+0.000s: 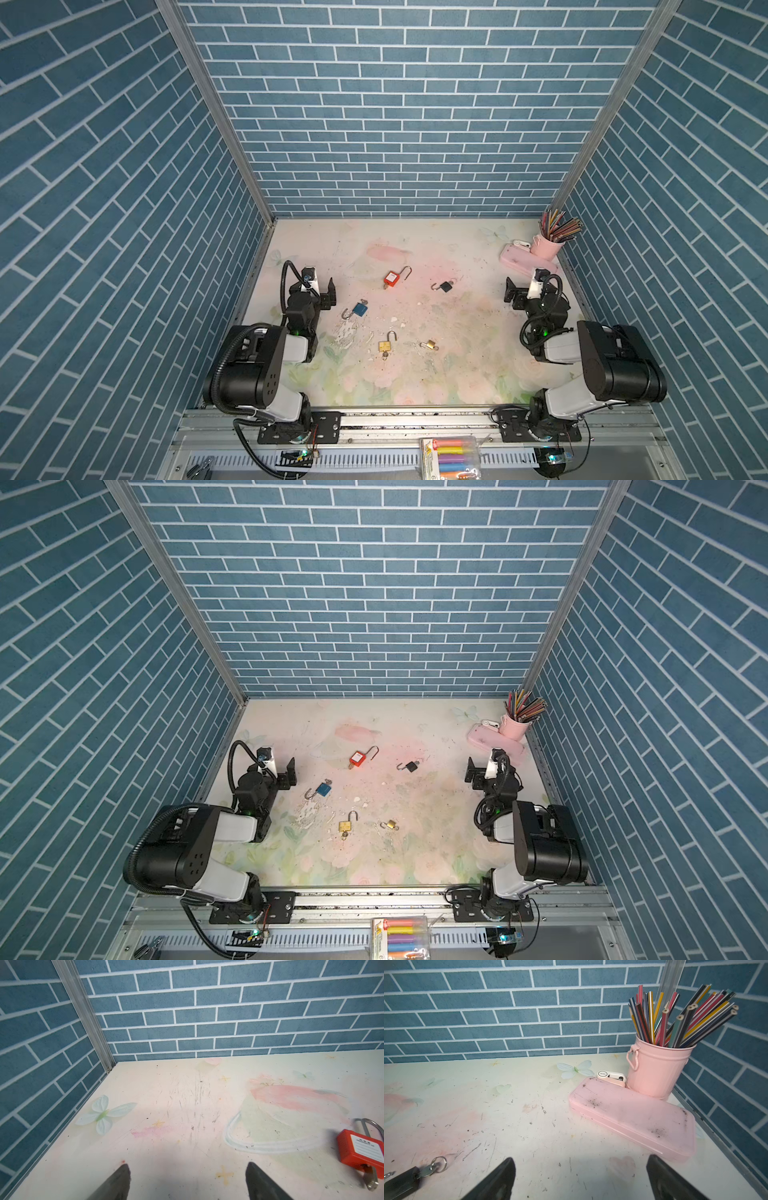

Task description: Lock with the key

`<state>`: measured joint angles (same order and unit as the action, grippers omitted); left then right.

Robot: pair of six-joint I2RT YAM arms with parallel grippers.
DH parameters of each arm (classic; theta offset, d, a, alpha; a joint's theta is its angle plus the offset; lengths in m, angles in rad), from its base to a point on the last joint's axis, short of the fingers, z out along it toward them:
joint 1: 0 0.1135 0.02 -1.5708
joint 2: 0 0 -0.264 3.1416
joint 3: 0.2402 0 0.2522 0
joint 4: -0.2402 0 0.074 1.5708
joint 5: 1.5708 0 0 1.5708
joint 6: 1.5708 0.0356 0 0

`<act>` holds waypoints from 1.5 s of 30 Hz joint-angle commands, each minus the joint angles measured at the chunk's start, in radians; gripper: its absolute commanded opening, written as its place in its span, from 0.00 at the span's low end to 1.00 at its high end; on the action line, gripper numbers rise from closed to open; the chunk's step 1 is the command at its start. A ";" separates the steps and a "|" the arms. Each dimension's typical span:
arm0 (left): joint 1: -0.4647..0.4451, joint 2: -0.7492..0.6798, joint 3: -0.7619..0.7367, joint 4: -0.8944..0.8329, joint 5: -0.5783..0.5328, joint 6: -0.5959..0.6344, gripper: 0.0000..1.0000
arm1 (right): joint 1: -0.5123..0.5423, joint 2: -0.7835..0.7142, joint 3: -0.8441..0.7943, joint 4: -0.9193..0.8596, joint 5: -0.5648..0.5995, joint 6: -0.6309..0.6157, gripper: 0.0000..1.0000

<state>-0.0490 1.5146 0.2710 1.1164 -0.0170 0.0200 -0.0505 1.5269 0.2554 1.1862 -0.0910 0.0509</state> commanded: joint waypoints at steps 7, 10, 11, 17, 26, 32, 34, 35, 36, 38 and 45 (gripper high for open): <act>0.002 -0.001 0.005 0.023 0.005 0.016 0.88 | -0.001 0.004 -0.002 0.003 -0.004 -0.030 0.99; 0.002 -0.001 0.004 0.022 0.005 0.015 0.87 | -0.001 0.004 -0.003 0.003 -0.005 -0.030 0.99; 0.001 0.000 0.006 0.021 0.005 0.016 0.88 | -0.001 0.004 -0.002 0.003 -0.004 -0.030 0.99; 0.006 0.001 0.006 0.020 0.007 0.010 0.88 | -0.001 0.004 -0.002 0.003 -0.003 -0.031 0.99; 0.015 -0.004 -0.002 0.033 0.022 0.006 0.88 | -0.001 0.000 -0.007 0.005 0.005 -0.023 0.99; 0.024 -0.106 0.014 -0.069 -0.007 -0.018 0.87 | 0.000 -0.144 -0.019 -0.086 0.059 -0.003 0.99; 0.023 -0.164 0.034 -0.143 -0.019 -0.020 0.87 | -0.001 -0.227 -0.004 -0.185 0.049 0.000 0.99; 0.021 -0.199 0.043 -0.179 -0.031 -0.024 0.88 | -0.001 -0.276 0.010 -0.245 0.048 0.010 0.99; 0.022 -0.247 0.055 -0.217 -0.037 -0.028 0.88 | -0.001 -0.328 0.026 -0.314 0.043 0.022 0.99; 0.020 -0.333 0.098 -0.311 -0.047 -0.041 0.87 | 0.000 -0.425 0.079 -0.461 0.033 0.064 0.99; 0.022 -0.560 0.458 -0.816 0.007 -0.179 0.87 | -0.003 -0.631 0.330 -0.949 0.025 0.395 0.98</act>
<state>-0.0307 1.0363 0.6304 0.5282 -0.0525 -0.0841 -0.0505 0.9417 0.5079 0.5270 -0.0879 0.2146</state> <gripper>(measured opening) 0.875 0.986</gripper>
